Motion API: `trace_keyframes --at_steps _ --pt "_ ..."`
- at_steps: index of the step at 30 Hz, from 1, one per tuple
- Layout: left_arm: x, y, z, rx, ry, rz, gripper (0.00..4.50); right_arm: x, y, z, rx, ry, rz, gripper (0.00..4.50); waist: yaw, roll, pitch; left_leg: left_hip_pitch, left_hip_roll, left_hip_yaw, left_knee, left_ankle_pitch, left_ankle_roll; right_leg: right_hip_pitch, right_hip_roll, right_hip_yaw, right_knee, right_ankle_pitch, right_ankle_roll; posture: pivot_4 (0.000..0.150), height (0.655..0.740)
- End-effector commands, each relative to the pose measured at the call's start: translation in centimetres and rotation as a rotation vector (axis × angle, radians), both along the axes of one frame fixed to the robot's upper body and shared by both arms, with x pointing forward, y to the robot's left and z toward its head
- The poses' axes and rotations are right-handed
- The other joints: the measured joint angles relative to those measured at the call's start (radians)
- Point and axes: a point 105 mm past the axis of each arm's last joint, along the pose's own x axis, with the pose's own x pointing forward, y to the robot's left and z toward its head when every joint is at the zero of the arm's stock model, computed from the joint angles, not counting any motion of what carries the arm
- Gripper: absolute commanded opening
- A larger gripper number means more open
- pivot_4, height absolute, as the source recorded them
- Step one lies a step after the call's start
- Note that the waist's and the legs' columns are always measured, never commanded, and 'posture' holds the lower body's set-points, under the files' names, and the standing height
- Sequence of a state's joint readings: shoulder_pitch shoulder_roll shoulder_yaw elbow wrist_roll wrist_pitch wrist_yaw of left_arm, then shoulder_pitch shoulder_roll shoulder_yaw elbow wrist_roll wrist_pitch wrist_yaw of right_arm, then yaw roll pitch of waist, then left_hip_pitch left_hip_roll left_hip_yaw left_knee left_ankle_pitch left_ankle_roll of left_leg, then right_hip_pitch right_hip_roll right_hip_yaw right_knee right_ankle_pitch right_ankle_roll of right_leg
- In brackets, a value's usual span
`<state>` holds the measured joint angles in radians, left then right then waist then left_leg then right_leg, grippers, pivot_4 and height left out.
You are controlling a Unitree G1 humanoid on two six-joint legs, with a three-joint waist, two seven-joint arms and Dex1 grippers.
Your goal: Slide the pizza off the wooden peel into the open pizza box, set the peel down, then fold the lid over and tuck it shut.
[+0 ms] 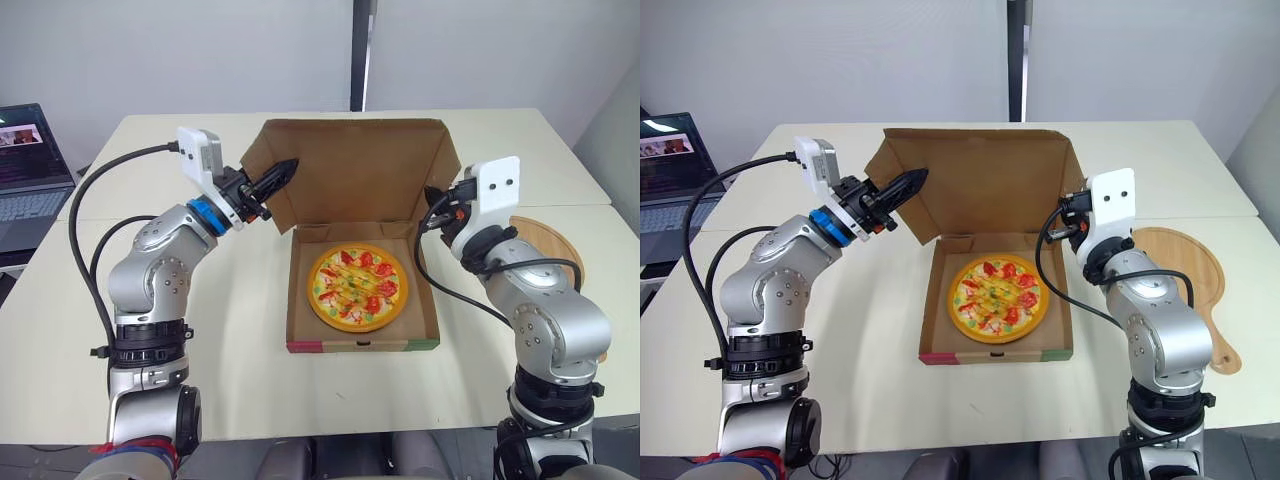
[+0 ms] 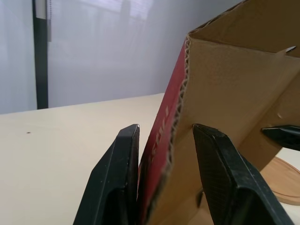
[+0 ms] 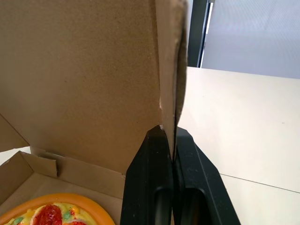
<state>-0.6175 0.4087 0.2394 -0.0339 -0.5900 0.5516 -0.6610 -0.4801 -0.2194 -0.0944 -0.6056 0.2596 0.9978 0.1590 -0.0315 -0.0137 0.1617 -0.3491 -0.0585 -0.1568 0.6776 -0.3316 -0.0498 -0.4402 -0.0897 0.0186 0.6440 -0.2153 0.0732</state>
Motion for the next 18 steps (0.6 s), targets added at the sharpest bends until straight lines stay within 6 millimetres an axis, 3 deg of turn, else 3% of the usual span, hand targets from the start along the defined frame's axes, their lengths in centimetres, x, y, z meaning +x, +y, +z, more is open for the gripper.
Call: trace_keyframes --at_steps 1,5,9,15,18 --pt "-0.9 1.6 1.5 0.007 -0.076 0.061 1.83 -0.4 0.5 1.4 0.004 -0.062 0.029 0.00 -0.001 0.000 0.000 0.000 0.000 0.000 0.000 0.000 0.000 0.000 0.000 0.000 0.000 0.000 0.000 0.150 0.7400" --pt "-1.8 2.4 0.8 0.082 -0.068 0.043 1.83 -0.4 0.5 1.3 0.013 -0.058 0.027 0.00 0.000 0.000 0.000 0.000 0.000 0.000 -0.001 0.000 0.000 0.000 0.000 0.000 0.000 0.000 0.000 0.150 0.7400" --pt "-1.9 2.9 1.4 0.094 -0.072 0.036 1.83 -0.3 0.5 1.3 0.012 -0.056 0.028 0.00 0.001 0.000 0.000 0.000 0.000 0.000 -0.001 0.000 0.000 0.000 0.000 0.000 0.000 0.000 0.000 0.150 0.7400" --pt "-2.3 2.4 1.6 0.104 -0.087 0.013 1.83 -0.2 0.5 1.3 0.011 -0.054 0.033 0.00 0.000 0.000 0.000 0.000 0.000 0.000 -0.001 0.000 0.000 0.000 0.000 0.000 0.000 0.000 0.000 0.150 0.7400" --pt "-2.5 2.6 1.6 0.107 -0.090 0.035 1.23 -0.2 0.5 1.3 0.011 -0.054 0.033 0.00 -0.001 0.000 0.000 0.000 0.001 0.000 -0.001 0.000 0.000 0.000 0.000 0.000 0.000 0.000 0.000 0.150 0.7400"
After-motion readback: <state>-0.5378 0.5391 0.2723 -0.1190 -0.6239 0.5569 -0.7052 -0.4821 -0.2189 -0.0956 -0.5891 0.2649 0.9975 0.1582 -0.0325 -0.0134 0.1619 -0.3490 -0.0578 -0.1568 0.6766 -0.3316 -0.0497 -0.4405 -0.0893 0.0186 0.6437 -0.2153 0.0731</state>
